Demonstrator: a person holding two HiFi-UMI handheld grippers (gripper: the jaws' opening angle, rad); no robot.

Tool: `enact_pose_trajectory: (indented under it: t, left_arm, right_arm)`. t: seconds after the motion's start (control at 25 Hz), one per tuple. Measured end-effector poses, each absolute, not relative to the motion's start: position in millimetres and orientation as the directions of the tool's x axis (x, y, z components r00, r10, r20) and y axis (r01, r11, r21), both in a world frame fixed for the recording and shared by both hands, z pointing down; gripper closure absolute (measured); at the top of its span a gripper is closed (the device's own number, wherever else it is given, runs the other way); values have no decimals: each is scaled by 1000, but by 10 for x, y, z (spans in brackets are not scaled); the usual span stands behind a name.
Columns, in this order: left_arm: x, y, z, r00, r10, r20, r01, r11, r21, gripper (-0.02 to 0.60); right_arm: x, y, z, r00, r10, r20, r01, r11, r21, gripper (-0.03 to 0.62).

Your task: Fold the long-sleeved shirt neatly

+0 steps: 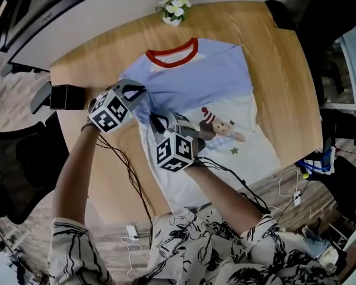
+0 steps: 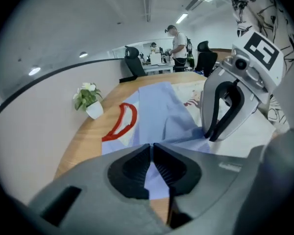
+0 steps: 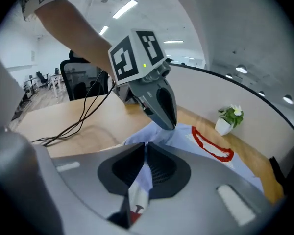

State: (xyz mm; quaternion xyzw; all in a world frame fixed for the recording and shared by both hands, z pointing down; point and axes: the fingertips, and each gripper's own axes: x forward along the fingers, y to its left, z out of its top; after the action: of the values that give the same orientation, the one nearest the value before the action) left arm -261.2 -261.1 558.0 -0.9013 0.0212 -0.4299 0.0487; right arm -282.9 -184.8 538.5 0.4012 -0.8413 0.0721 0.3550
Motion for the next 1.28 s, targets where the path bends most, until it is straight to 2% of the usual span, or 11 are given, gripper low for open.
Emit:
enact_pose_trajectory:
  t: [0.12, 0.24, 0.44, 0.56, 0.64, 0.72, 0.8, 0.96, 1.0, 1.12, 1.28]
  left_arm:
    - [-2722, -2656, 5750, 625, -58, 778, -8, -998, -68, 544]
    - [-2929, -2721, 5866, 609, -59, 791, -75, -997, -17, 504]
    - [-3233, -2966, 5701, 596, -173, 785, -290, -957, 10, 498]
    - [-3196, -3112, 5426, 652, -238, 720, -420, -904, 82, 508]
    - [-3062, -2990, 5385, 678, -209, 704, -388, -916, 102, 546]
    - [-2929, -2768, 5527, 659, -142, 738, -305, -948, 90, 533]
    - [-2884, -2651, 5734, 617, -129, 776, -270, -961, 55, 508]
    - [-2984, -2683, 5962, 591, -171, 788, -342, -938, 52, 505]
    - [-3000, -2685, 5982, 593, -170, 787, -350, -935, 61, 506]
    - [-3018, -2673, 6004, 606, -155, 780, -351, -932, 88, 507]
    - [-3070, -2686, 6038, 622, -146, 769, -368, -922, 122, 504]
  right_arm:
    - [-2956, -1867, 5610, -405, -604, 687, -686, 697, 209, 562]
    - [-3047, -1850, 5759, -399, -586, 705, -658, 719, 226, 555]
    - [-3353, -1563, 5627, -544, -491, 681, -533, 828, 172, 466]
    - [-3275, -1561, 5293, -575, -547, 608, -605, 785, 135, 459]
    - [-3080, -1690, 5265, -524, -607, 597, -709, 700, 90, 457]
    - [-2935, -1777, 5436, -471, -611, 637, -766, 641, 47, 451]
    - [-2894, -1795, 5623, -440, -585, 681, -790, 613, 15, 431]
    - [-2972, -1835, 5769, -414, -580, 701, -835, 548, -40, 436]
    - [-2980, -1851, 5779, -410, -581, 703, -843, 535, -50, 454]
    - [-2973, -1860, 5799, -405, -574, 712, -866, 491, -96, 566]
    - [-3128, -1792, 5828, -408, -568, 715, -847, 528, -63, 568]
